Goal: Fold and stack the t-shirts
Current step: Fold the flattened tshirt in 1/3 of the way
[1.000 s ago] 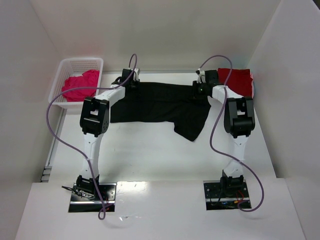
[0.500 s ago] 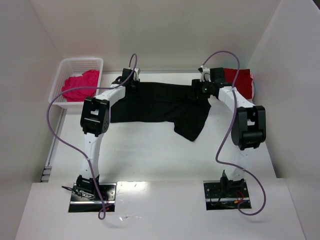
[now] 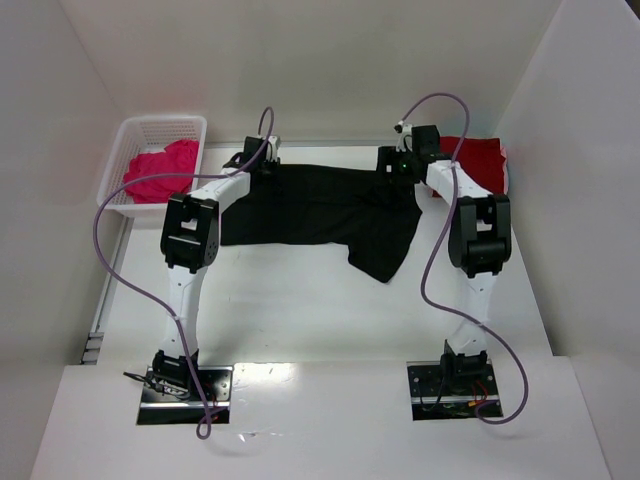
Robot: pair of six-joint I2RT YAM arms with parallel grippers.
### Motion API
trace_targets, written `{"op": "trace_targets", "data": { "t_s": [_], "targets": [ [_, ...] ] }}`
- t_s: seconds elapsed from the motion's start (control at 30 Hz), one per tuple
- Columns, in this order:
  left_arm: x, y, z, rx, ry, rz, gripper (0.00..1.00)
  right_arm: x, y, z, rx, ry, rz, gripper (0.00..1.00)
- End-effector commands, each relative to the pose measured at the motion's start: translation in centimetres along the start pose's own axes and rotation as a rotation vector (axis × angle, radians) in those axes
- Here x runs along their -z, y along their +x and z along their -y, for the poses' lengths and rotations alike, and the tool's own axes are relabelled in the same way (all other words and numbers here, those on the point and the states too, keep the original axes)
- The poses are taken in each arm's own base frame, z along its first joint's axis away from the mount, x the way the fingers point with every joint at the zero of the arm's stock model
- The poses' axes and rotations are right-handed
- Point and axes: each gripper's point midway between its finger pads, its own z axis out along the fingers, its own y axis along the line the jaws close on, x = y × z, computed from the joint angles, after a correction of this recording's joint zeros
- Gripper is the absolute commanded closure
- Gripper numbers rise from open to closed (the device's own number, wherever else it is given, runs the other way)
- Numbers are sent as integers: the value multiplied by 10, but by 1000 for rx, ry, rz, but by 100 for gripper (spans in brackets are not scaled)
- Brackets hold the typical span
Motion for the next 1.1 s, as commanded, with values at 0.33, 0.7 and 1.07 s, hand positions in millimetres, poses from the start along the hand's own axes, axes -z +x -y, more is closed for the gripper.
{"op": "trace_targets", "data": {
  "t_s": [0.33,0.7,1.07],
  "targets": [
    [-3,-1,-4,-13,29,-12,64,-35,17,-42,55,-156,-50,38],
    [-2,2,-5,-21,27,-21,64,-20,46,-68,77,-221,-112,73],
    [-5,5,-8,-13,38,-31,64,48,66,-88,69,-234,-144,26]
  ]
}}
